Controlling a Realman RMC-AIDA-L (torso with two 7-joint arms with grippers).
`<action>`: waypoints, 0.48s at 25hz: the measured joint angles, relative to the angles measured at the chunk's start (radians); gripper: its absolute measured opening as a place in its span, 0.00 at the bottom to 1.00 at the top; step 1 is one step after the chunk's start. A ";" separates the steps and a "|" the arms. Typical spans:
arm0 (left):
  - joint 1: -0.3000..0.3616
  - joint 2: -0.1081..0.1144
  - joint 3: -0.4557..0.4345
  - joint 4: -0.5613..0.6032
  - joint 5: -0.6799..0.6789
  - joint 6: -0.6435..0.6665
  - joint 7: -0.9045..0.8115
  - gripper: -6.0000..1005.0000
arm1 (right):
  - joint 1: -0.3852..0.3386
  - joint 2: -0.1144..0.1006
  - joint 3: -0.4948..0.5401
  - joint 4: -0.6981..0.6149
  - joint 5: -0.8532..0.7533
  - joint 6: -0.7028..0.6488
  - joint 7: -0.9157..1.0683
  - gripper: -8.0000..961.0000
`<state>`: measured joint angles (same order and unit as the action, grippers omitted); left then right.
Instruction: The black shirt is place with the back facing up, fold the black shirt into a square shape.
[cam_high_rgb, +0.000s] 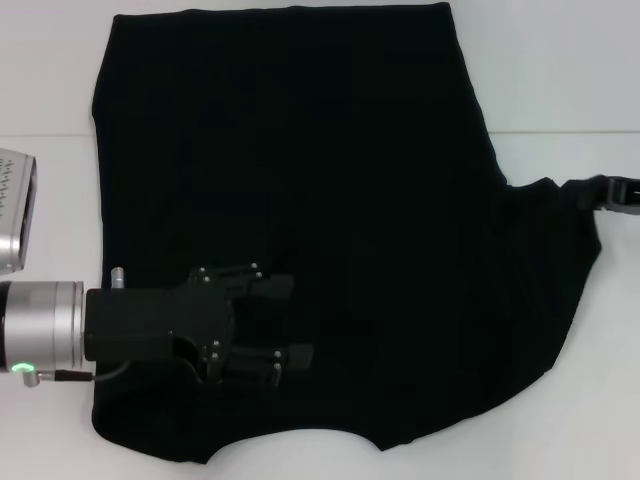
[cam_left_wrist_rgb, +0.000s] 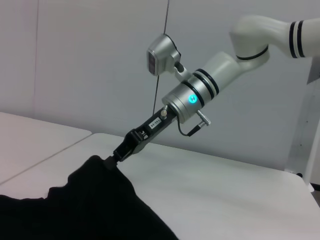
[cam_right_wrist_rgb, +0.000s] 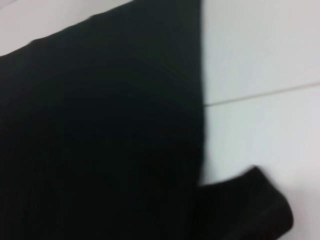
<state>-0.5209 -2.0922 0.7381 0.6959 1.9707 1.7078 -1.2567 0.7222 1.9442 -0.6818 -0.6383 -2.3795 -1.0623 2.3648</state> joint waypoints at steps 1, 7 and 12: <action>0.002 0.000 0.000 0.001 0.000 0.001 -0.005 0.86 | 0.013 0.003 -0.002 0.000 0.000 -0.019 -0.010 0.02; 0.006 0.001 -0.002 0.001 0.000 0.001 -0.019 0.86 | 0.102 0.042 -0.059 0.007 -0.004 -0.116 -0.049 0.02; 0.007 0.002 -0.004 0.001 0.000 0.001 -0.019 0.86 | 0.163 0.068 -0.185 0.015 -0.011 -0.108 0.003 0.03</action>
<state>-0.5143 -2.0898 0.7338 0.6968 1.9708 1.7089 -1.2758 0.8850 2.0119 -0.8666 -0.6230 -2.3901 -1.1707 2.3682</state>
